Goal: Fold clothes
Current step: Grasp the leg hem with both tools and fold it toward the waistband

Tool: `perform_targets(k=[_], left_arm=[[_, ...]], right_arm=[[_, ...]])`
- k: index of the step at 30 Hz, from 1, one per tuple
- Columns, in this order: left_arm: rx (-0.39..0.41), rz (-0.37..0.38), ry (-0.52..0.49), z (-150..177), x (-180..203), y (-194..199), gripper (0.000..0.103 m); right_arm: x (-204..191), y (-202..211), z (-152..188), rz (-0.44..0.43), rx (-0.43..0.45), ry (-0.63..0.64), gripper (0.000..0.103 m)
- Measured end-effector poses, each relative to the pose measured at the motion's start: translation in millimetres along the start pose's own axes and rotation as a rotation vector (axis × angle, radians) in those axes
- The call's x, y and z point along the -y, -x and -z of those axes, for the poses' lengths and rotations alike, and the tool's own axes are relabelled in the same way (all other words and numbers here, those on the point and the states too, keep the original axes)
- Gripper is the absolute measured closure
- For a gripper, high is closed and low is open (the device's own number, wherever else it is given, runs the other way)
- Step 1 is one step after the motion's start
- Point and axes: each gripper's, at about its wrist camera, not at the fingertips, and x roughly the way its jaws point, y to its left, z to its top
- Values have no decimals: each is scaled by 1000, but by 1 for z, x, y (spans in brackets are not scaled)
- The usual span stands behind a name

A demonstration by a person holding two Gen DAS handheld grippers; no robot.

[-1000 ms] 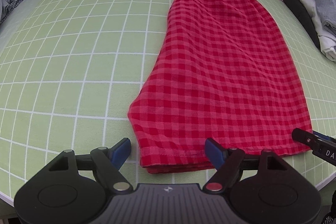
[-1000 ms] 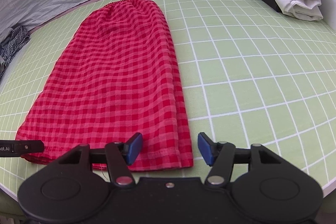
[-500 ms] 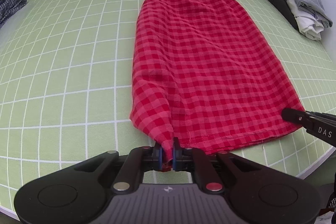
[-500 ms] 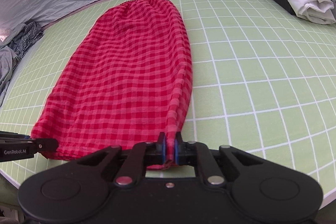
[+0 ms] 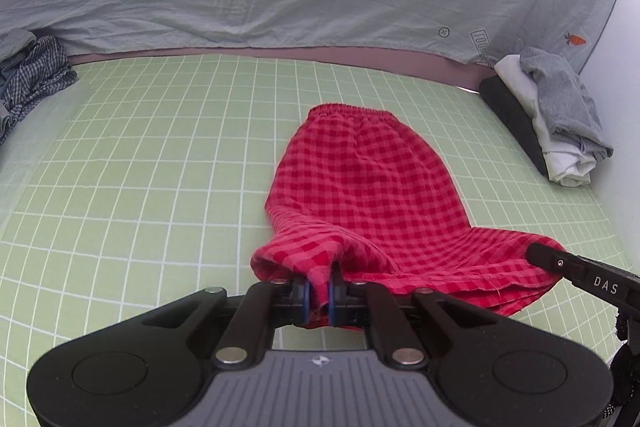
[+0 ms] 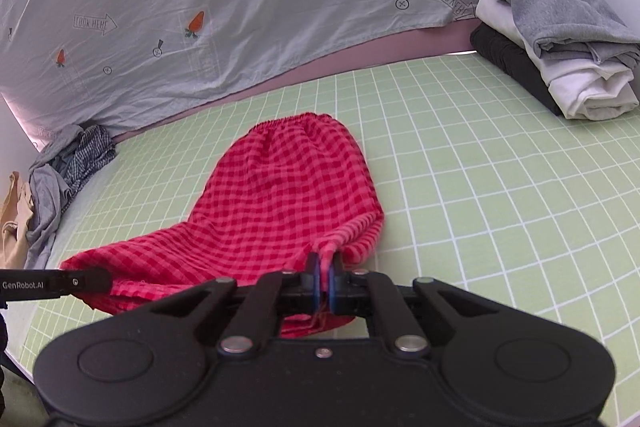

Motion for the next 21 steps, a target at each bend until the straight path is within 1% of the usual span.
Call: perform_targets(k=[6, 11, 16, 19, 21], left_arm=[[48, 15, 21, -41, -3, -14, 94], [60, 20, 30, -75, -3, -42, 94], [36, 25, 30, -107, -6, -83, 94], [10, 39, 49, -122, -10, -112, 94], [-17, 40, 70, -127, -11, -131, 94]], right_arm=[[1, -19, -42, -26, 65, -18, 99], [4, -45, -72, -40, 86, -21, 99], [10, -83, -96, -31, 74, -31, 99], [19, -109, -109, -20, 59, -44, 99], [26, -130, -115, -11, 32, -57, 99]])
